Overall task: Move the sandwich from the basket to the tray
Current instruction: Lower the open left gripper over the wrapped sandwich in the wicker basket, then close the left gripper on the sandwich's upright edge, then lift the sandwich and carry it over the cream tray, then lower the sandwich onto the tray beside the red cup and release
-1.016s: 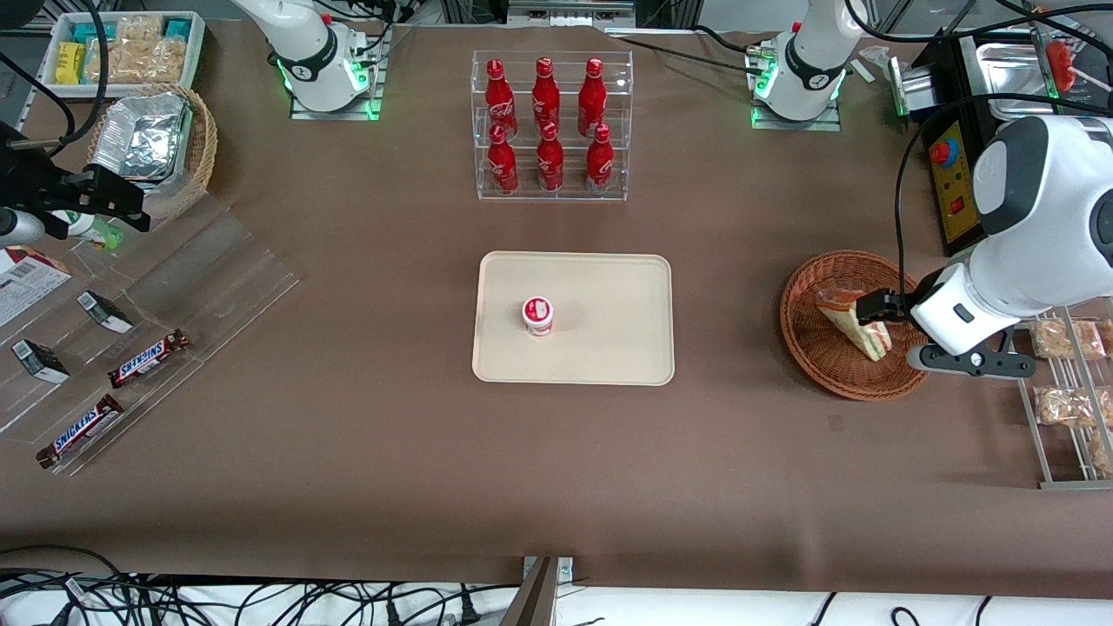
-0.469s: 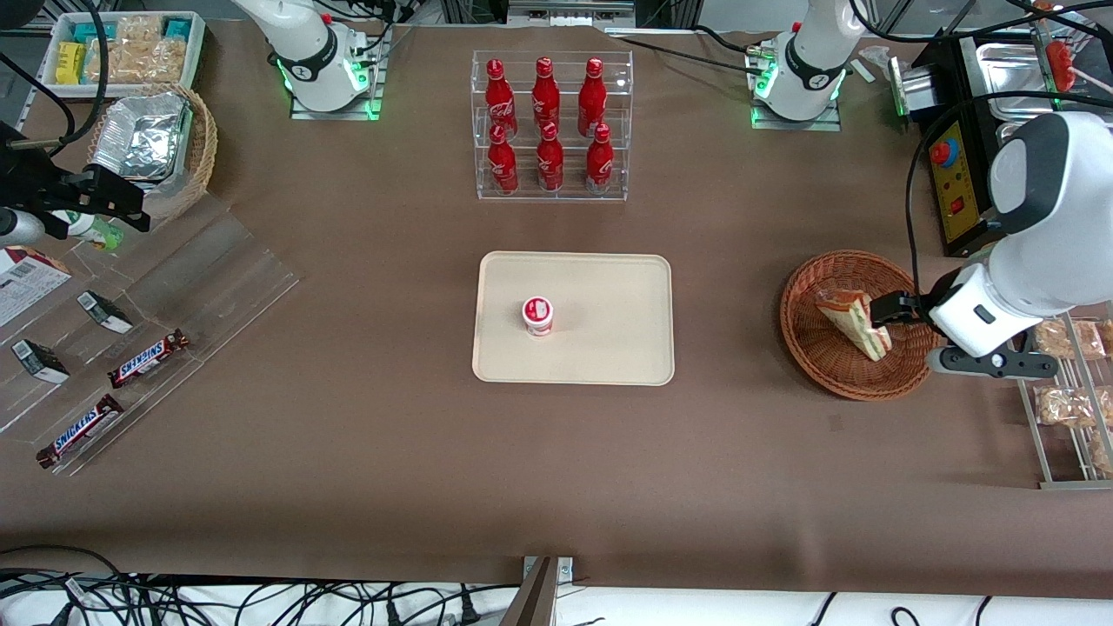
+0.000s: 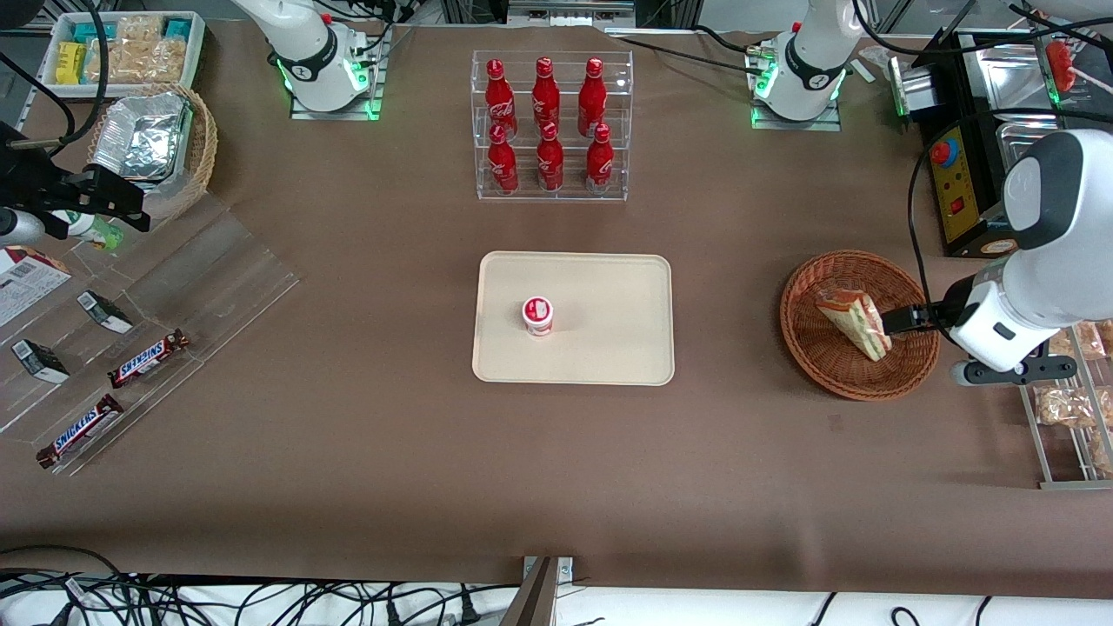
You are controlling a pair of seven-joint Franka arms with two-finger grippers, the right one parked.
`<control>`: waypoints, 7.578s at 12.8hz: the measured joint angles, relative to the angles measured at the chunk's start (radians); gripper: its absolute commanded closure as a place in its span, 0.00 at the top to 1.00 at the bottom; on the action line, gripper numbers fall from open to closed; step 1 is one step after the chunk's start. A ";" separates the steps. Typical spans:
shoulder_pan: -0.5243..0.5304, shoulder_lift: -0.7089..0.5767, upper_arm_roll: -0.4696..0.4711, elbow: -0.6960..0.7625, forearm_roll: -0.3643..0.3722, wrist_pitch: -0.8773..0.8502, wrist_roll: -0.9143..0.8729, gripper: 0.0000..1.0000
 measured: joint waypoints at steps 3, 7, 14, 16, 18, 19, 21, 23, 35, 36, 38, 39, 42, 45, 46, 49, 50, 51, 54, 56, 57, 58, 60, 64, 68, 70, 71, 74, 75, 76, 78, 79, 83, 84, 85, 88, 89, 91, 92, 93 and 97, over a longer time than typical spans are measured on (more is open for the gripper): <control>0.021 0.015 0.000 -0.047 0.022 0.052 -0.209 1.00; 0.011 0.019 -0.022 -0.223 0.123 0.229 -0.473 1.00; 0.010 -0.008 -0.024 -0.479 0.256 0.467 -0.657 1.00; 0.010 -0.009 -0.024 -0.507 0.258 0.476 -0.684 1.00; 0.010 -0.009 -0.024 -0.522 0.258 0.479 -0.712 1.00; 0.010 -0.009 -0.026 -0.527 0.258 0.479 -0.724 1.00; 0.010 -0.009 -0.032 -0.533 0.258 0.479 -0.741 1.00; 0.010 -0.009 -0.048 -0.537 0.258 0.478 -0.749 1.00; 0.024 -0.022 -0.066 -0.547 0.260 0.444 -0.700 0.90; 0.024 -0.022 -0.066 -0.547 0.260 0.446 -0.715 0.78; 0.024 -0.022 -0.066 -0.547 0.260 0.457 -0.762 0.63; 0.024 -0.021 -0.066 -0.548 0.260 0.462 -0.778 0.56; 0.024 -0.020 -0.066 -0.549 0.260 0.465 -0.792 0.37; 0.024 -0.020 -0.066 -0.549 0.260 0.466 -0.794 0.31; 0.024 -0.020 -0.066 -0.549 0.260 0.466 -0.794 0.31; 0.023 -0.023 -0.067 -0.526 0.260 0.450 -0.777 0.31; 0.020 -0.025 -0.069 -0.503 0.260 0.415 -0.760 0.31; 0.018 -0.028 -0.075 -0.475 0.260 0.372 -0.736 0.31; 0.014 -0.035 -0.109 -0.378 0.258 0.234 -0.655 0.30; 0.013 -0.037 -0.154 -0.286 0.247 0.114 -0.602 0.30; 0.012 -0.038 -0.183 -0.237 0.236 0.062 -0.586 0.29; 0.010 -0.040 -0.211 -0.194 0.226 0.023 -0.576 0.29; 0.007 -0.042 -0.271 -0.131 0.207 -0.035 -0.555 0.29; -0.002 -0.041 -0.424 -0.094 0.183 -0.047 -0.521 0.29; -0.077 -0.002 -0.479 -0.095 0.175 0.000 -0.521 0.29; -0.124 0.044 -0.480 -0.096 0.175 0.054 -0.537 0.30; -0.147 0.072 -0.480 -0.097 0.176 0.087 -0.559 0.30; -0.199 0.147 -0.480 -0.098 0.201 0.163 -0.617 0.30; -0.209 0.165 -0.479 -0.098 0.221 0.183 -0.638 0.30; -0.217 0.179 -0.479 -0.098 0.239 0.203 -0.659 0.30; -0.234 0.207 -0.479 -0.097 0.281 0.226 -0.701 0.30; -0.242 0.221 -0.479 -0.097 0.306 0.234 -0.726 0.30; -0.272 0.275 -0.479 -0.098 0.381 0.284 -0.808 0.30; -0.277 0.286 -0.479 -0.097 0.402 0.288 -0.825 0.30; -0.280 0.296 -0.479 -0.097 0.416 0.296 -0.837 0.30; -0.288 0.318 -0.477 -0.097 0.426 0.329 -0.857 0.30; -0.291 0.321 -0.477 -0.097 0.431 0.331 -0.863 0.30; -0.294 0.323 -0.477 -0.097 0.438 0.332 -0.874 0.31; -0.294 0.325 -0.477 -0.097 0.438 0.332 -0.875 0.32; -0.294 0.327 -0.476 -0.097 0.438 0.332 -0.875 0.34; -0.294 0.333 -0.475 -0.097 0.438 0.333 -0.875 1.00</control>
